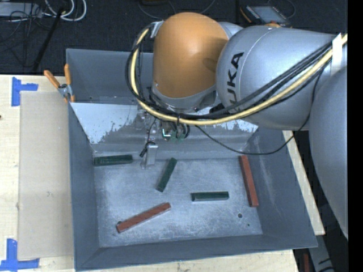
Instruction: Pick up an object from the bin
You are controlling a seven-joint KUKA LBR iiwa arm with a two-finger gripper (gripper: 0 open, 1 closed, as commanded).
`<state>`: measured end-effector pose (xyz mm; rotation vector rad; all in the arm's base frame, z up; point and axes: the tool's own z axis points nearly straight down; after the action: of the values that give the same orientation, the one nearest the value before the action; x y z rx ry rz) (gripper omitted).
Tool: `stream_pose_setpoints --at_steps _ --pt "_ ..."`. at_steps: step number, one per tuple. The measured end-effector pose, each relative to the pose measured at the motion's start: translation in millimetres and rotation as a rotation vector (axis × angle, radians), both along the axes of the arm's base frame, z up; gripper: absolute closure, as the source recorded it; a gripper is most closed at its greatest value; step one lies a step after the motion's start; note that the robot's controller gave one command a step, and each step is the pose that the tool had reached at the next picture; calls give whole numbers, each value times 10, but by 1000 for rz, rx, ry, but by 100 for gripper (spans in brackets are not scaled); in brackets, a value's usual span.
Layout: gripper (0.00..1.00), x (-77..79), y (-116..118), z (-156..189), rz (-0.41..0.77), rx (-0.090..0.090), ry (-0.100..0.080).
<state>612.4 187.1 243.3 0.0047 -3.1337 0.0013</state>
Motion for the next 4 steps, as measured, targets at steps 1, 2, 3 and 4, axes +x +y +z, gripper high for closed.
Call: stream_pose_setpoints --at_steps 1,2,3,4 --pt "0 -482 -392 -1617 438 2 0" --pt "0 -1221 -364 -1743 399 2 -6" --pt "100 -1201 -365 -1739 393 3 -7" --pt "0 -1192 -367 -1735 392 3 -9"
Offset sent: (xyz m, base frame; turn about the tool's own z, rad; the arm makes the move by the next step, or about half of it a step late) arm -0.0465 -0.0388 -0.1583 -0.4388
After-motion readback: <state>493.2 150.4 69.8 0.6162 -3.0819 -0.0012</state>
